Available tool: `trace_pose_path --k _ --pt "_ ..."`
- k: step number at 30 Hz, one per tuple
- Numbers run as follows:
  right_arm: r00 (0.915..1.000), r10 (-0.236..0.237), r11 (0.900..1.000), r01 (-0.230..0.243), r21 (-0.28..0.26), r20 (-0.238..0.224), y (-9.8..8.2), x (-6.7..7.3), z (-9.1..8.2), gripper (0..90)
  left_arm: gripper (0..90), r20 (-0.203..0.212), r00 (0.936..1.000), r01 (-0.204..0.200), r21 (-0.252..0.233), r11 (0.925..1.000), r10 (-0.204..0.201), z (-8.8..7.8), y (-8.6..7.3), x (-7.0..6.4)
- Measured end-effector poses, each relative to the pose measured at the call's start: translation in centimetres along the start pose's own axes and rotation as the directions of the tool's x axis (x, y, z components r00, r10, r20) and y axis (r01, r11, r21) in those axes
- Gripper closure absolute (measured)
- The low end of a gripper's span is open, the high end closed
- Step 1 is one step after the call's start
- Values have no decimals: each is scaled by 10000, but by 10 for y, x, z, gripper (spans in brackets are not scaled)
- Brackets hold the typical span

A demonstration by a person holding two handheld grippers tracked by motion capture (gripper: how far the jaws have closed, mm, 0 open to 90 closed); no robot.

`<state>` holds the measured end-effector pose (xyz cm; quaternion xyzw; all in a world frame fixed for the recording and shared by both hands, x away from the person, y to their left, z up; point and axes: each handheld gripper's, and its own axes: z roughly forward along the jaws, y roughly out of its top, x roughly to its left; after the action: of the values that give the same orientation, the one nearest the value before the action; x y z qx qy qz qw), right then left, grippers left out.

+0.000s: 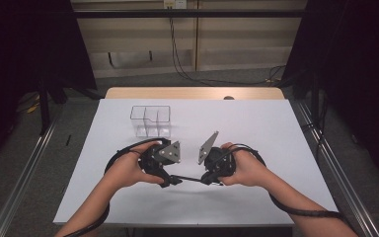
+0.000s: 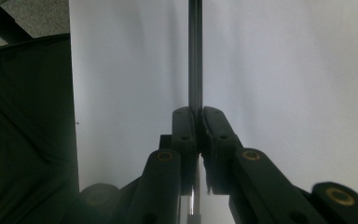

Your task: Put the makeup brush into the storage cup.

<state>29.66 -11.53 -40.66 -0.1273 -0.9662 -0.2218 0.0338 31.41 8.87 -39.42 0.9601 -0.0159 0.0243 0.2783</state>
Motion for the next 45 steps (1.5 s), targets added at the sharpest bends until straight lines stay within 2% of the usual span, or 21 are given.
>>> trace_pose_path --k 6,11,16,21,28,33,44,45 --pt "10000 -59 10000 59 22 21 1 0 -1 847 420 67 9994 -333 153 9993 332 2 5 0" --pt "9999 -162 9999 162 21 45 2 0 -1 847 491 318 9982 -512 379 9980 500 6 7 -1" --pt "9997 -220 9998 220 -22 52 3 1 0 847 624 453 9970 -639 421 9971 620 9 8 0" --pt "9997 -221 9997 222 -65 104 4 1 -2 847 710 636 9956 -725 557 9958 689 12 9 1" --pt "9994 -329 9994 330 -68 141 5 1 -2 846 765 746 9946 -772 657 9949 722 15 8 0" --pt "9993 -316 9994 319 -153 176 5 1 -3 847 808 798 9950 -657 710 9953 599 18 5 -1" --pt "9990 -414 9987 420 -293 195 7 0 -7 845 831 752 9950 -718 818 9941 657 23 2 -4" --pt "9992 -374 9989 379 -293 168 8 1 -7 845 834 839 9941 -758 845 9935 687 23 2 -4"
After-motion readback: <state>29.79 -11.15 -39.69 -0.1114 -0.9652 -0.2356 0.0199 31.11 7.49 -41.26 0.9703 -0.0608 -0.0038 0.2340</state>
